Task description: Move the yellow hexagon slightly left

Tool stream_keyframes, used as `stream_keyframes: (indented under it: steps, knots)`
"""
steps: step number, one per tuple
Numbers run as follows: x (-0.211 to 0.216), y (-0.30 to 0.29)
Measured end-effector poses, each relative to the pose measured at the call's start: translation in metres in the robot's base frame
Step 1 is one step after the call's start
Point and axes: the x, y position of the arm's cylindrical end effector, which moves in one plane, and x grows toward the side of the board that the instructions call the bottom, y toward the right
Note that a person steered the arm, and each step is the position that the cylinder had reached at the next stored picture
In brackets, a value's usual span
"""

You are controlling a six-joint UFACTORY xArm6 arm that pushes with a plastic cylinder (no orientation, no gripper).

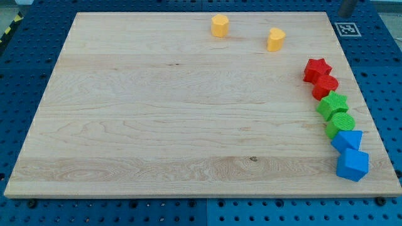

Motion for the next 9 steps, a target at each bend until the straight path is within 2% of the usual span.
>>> stream_keyframes:
  steps: [1,3,5,7,8,9]
  knots:
    - [0.0,0.0]
    - [0.043,-0.013]
    - [0.042,-0.105]
    - [0.041,-0.116]
    - [0.041,-0.144]
    - [0.028,-0.207]
